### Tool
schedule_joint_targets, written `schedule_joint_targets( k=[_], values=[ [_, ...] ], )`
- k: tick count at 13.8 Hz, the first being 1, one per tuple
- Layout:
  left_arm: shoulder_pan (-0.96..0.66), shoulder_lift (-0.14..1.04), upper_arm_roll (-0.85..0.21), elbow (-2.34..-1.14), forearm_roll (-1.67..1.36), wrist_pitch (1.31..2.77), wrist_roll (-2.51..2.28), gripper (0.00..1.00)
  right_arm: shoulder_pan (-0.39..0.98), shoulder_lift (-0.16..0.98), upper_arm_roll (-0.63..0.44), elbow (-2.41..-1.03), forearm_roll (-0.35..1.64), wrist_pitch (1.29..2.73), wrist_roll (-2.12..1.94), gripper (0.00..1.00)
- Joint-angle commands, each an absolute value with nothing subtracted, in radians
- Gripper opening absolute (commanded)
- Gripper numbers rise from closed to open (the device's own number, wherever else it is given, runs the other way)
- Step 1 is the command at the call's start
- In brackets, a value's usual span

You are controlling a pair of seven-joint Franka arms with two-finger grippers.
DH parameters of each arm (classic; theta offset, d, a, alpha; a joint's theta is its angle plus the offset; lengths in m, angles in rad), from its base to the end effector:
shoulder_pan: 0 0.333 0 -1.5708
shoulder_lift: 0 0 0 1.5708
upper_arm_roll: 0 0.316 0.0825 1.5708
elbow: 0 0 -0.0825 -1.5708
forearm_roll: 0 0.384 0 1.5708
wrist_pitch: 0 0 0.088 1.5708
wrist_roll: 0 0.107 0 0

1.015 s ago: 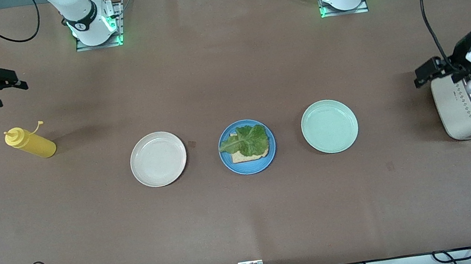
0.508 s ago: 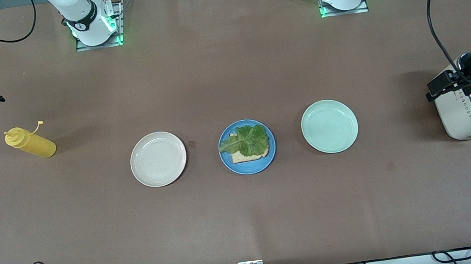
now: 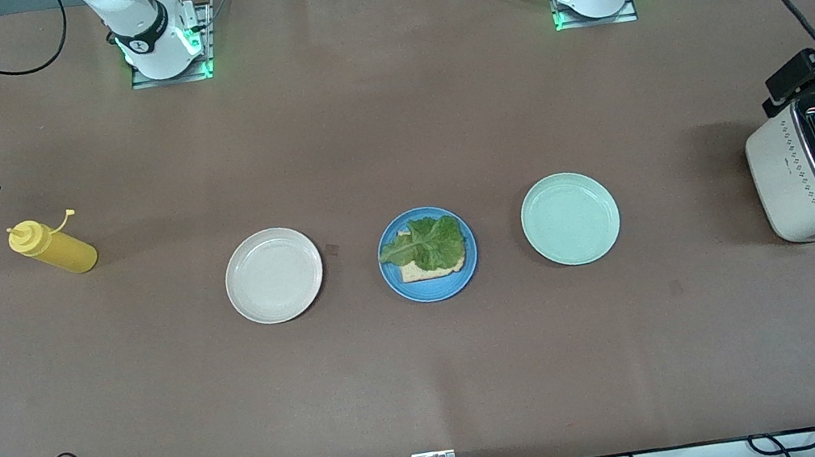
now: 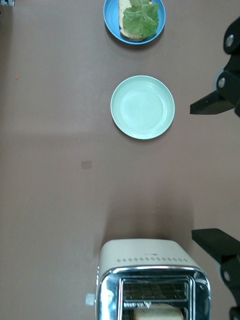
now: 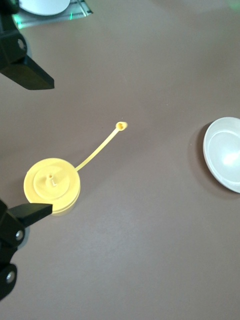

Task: Make sandwich in blue plate with both arms
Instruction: 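Reach the right gripper to the yellow squeeze bottle and grasp it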

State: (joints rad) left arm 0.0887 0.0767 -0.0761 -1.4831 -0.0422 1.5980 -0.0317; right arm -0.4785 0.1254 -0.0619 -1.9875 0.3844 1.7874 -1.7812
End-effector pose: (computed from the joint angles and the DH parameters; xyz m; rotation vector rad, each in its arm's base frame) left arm 0.5815 0.0047 0.6251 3.0919 0.0695 0.0587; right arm 0.4844 -0.2524 0.3845 -2.3020 -1.4025 -0.2663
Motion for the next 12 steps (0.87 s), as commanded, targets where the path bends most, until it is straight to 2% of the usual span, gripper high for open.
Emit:
schedule_joint_targets(
  k=[1,8,12],
  values=[
    [0.091,0.087,-0.083,-1.462,-0.025,1.580,-0.012,1.00,-0.540,0.187,-0.054,-1.983,0.491,1.784,-1.995,1.00],
    [0.094,0.117,-0.074,-1.483,-0.025,1.568,-0.005,1.00,-0.615,0.304,-0.054,-1.971,0.620,1.790,-2.236,1.00],
    [0.094,0.114,-0.072,-1.482,-0.026,1.559,-0.012,1.00,-0.656,0.419,-0.054,-1.927,0.727,1.792,-2.423,1.00]
  ],
)
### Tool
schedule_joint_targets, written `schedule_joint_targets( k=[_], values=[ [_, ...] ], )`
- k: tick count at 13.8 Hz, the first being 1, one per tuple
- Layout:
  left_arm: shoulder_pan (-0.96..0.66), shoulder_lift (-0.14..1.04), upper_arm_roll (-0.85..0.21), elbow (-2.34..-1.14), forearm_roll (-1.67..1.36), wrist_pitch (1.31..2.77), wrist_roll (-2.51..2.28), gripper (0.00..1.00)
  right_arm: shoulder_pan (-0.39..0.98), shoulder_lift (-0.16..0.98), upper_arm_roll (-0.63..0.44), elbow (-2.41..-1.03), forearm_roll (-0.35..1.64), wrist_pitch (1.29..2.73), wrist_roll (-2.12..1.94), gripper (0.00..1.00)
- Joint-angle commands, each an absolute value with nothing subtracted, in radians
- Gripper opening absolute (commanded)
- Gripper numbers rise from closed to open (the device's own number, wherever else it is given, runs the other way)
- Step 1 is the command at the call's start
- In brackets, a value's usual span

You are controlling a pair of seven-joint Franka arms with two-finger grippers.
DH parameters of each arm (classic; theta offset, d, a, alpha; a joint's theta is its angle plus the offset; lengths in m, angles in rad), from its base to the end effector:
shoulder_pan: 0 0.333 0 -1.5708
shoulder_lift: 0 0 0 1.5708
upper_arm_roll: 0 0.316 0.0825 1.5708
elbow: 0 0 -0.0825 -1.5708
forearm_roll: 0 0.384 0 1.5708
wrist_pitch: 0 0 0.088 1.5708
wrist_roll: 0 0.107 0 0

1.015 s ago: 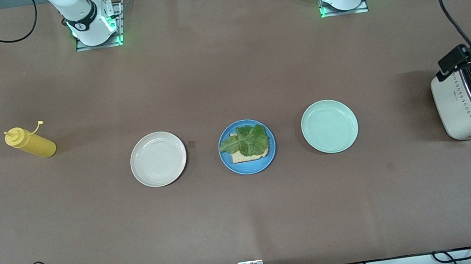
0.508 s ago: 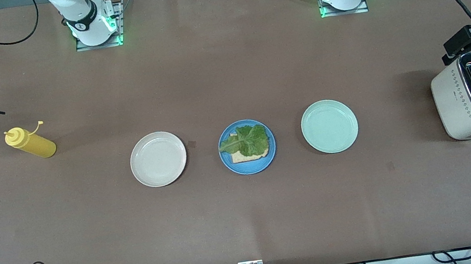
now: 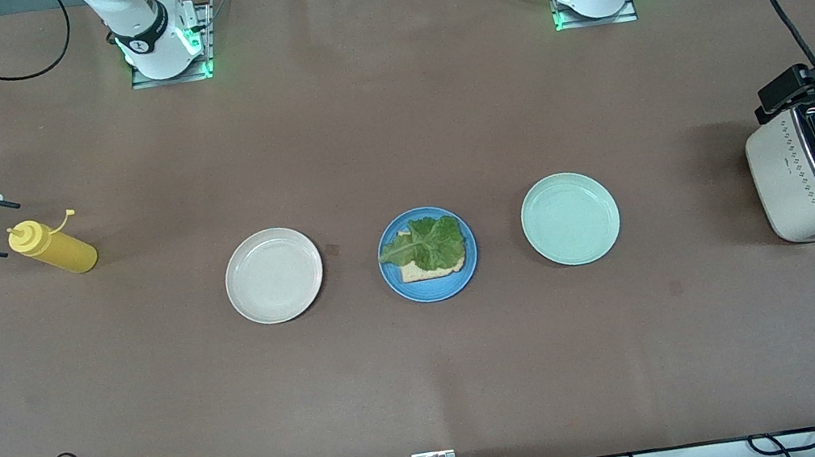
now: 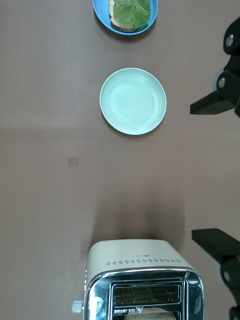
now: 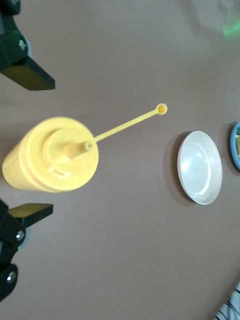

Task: Make sandwich in blue plate with both arms
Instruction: 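Reach the right gripper to the yellow squeeze bottle and grasp it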

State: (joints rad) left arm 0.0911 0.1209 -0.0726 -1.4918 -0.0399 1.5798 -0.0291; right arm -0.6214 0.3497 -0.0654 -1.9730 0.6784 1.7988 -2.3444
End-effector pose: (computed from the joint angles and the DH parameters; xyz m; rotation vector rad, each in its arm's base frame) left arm 0.5914 0.0093 0.5935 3.0918 0.0758 -0.0508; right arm 0.4655 -0.3121 0.2758 -1.9903 -1.5394 -0.7298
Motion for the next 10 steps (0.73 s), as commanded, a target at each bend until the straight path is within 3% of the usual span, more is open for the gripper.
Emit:
schedule_joint_targets(
  k=[1,10],
  values=[
    [0.094,0.110,-0.077,-1.480,-0.028,1.562,-0.015,1.00,-0.664,0.437,-0.055,-1.918,0.729,1.792,-2.443,1.00],
    [0.126,0.110,-0.075,-1.483,-0.035,1.557,-0.002,1.00,-0.695,0.636,-0.054,-1.856,0.857,1.764,-2.634,1.00]
  ],
)
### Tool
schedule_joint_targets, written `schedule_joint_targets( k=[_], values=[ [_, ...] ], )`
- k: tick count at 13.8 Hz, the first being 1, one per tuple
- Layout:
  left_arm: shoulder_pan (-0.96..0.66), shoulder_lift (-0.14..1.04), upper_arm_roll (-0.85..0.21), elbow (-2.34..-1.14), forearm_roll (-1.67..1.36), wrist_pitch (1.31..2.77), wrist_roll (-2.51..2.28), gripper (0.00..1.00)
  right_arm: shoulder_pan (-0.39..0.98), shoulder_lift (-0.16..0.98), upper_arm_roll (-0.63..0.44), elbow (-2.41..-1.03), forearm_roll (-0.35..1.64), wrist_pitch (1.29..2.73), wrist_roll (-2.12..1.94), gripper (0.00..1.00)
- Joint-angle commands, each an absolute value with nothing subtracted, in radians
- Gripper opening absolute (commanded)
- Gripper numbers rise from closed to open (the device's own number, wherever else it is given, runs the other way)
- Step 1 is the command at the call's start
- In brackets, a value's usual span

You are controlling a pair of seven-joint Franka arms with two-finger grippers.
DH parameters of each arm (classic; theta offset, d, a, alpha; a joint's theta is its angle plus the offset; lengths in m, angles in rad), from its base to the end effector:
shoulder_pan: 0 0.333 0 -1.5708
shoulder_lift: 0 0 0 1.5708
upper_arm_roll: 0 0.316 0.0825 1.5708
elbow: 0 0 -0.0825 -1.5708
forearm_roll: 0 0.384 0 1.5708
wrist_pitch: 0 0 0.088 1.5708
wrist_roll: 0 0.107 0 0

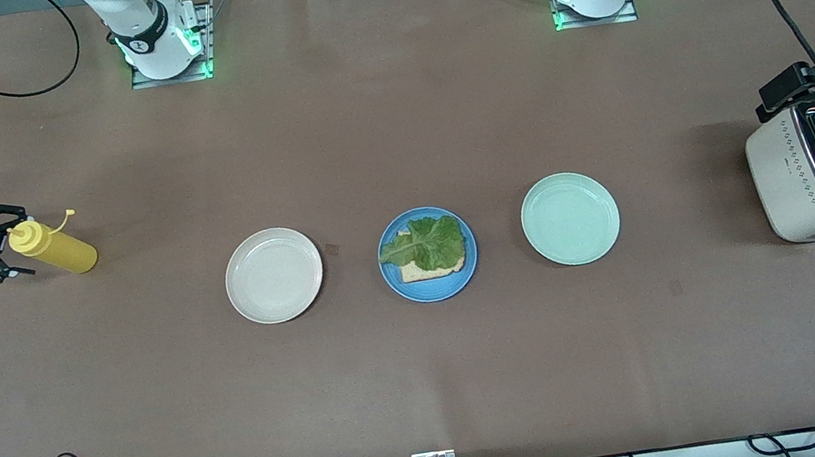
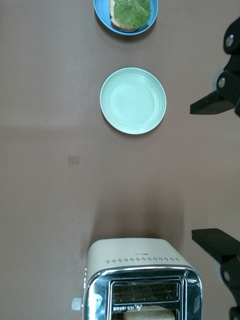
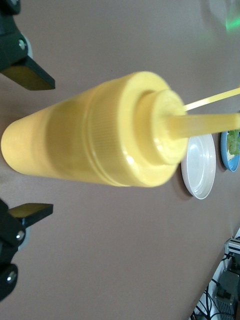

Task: Make sandwich in blue plate with both arms
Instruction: 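Reach the right gripper to the yellow squeeze bottle and grasp it, then lift the yellow bottle and carry it toward the blue plate with the right gripper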

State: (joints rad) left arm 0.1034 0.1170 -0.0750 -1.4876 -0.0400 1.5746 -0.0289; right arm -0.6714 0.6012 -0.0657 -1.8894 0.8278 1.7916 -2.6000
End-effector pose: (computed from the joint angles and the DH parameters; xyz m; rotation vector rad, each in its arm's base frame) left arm 0.5899 0.0151 0.5974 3.0912 0.0903 -0.0459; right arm 0.4607 -0.3330 0.1680 -1.8587 -1.5203 -0.9384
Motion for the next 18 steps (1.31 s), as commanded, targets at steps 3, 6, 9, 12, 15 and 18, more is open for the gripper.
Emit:
schedule_joint_targets(
  k=[3,6,9,12,15,18],
  values=[
    [0.117,0.109,-0.084,-1.483,-0.034,1.559,-0.003,1.00,-0.695,0.704,-0.054,-1.818,0.896,1.736,-2.674,1.00],
    [0.113,0.110,-0.084,-1.491,-0.032,1.559,-0.003,1.00,-0.693,0.718,-0.052,-1.818,0.899,1.735,-2.683,1.00],
    [0.115,0.110,-0.084,-1.490,-0.032,1.560,-0.003,1.00,-0.686,0.729,-0.041,-1.824,0.902,1.735,-2.715,1.00],
    [0.123,0.109,-0.084,-1.490,-0.032,1.562,-0.005,1.00,-0.667,0.732,-0.011,-1.828,0.908,1.736,-2.720,1.00],
    [0.114,0.104,-0.087,-1.489,-0.031,1.563,-0.008,1.00,-0.643,0.739,0.000,-1.835,0.908,1.747,-2.720,1.00],
    [0.123,0.104,-0.100,-1.493,-0.028,1.565,-0.012,1.00,-0.638,0.738,0.003,-1.833,0.907,1.752,-2.727,0.53]
  ],
)
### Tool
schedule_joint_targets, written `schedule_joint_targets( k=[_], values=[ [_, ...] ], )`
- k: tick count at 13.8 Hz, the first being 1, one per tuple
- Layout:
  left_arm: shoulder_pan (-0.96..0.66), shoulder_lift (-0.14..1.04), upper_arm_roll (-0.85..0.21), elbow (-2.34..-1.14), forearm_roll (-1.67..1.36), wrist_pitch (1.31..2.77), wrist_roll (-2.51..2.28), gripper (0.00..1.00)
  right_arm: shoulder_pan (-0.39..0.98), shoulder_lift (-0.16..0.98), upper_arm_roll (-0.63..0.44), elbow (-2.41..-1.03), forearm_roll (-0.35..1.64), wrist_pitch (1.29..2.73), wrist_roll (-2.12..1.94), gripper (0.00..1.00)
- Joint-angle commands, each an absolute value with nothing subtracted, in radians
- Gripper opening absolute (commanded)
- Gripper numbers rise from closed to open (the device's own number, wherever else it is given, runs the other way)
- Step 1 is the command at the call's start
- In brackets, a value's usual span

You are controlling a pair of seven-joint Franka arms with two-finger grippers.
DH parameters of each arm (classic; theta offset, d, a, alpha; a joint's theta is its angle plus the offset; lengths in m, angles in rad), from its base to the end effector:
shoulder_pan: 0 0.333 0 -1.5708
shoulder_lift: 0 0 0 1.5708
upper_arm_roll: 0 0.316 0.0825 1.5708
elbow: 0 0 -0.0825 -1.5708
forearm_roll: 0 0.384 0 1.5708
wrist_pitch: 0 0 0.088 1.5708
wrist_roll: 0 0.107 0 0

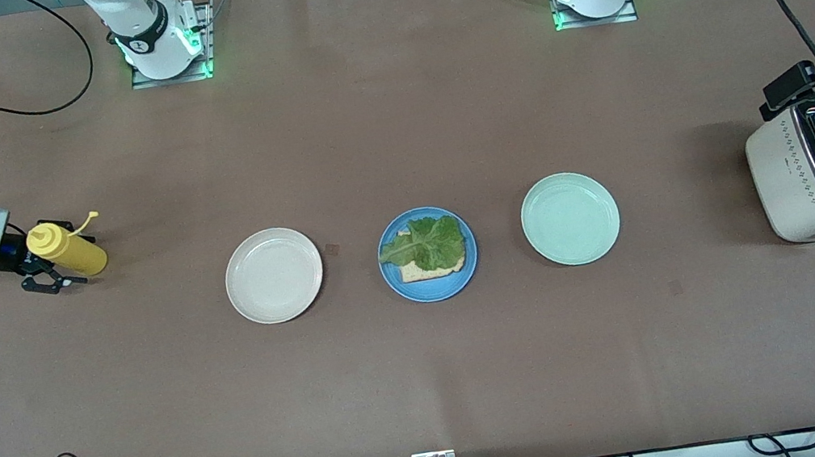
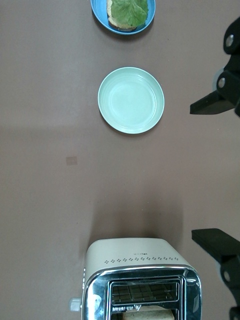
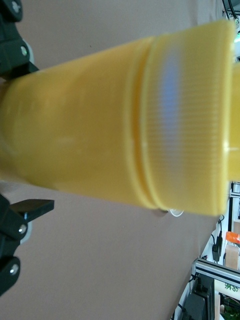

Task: Make sandwich in blue plate with both arms
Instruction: 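Lift the yellow bottle and carry it toward the blue plate with the right gripper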

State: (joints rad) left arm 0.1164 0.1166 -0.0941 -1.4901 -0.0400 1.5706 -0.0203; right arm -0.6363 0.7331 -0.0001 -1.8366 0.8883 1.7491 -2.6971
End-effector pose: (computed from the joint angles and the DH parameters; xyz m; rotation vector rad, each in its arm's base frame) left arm 0.5892 0.0121 0.5962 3.0894 0.0676 -0.0549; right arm 0.4914 -0.2766 0.1150 -1.6540 -1.5403 -1.0235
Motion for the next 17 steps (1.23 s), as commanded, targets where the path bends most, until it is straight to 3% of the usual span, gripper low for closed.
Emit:
schedule_joint_targets(
  k=[1,3,4,8,17],
  values=[
    [0.121,0.104,-0.100,-1.493,-0.028,1.565,-0.012,1.00,-0.638,0.738,0.003,-1.833,0.907,1.755,-2.727,0.35],
    [0.118,0.104,-0.100,-1.493,-0.028,1.563,-0.012,1.00,-0.632,0.738,0.003,-1.833,0.907,1.761,-2.726,0.08],
    [0.117,0.098,-0.101,-1.493,-0.028,1.562,-0.012,1.00,-0.627,0.736,0.003,-1.832,0.907,1.766,-2.721,0.00],
    [0.141,0.095,-0.097,-1.493,-0.029,1.560,-0.006,1.00,-0.577,0.701,0.003,-1.825,0.902,1.787,-2.704,0.00],
    [0.137,0.094,-0.100,-1.491,-0.031,1.569,-0.021,1.00,-0.338,0.454,0.014,-1.832,0.709,1.923,-2.289,0.00]
  ],
)
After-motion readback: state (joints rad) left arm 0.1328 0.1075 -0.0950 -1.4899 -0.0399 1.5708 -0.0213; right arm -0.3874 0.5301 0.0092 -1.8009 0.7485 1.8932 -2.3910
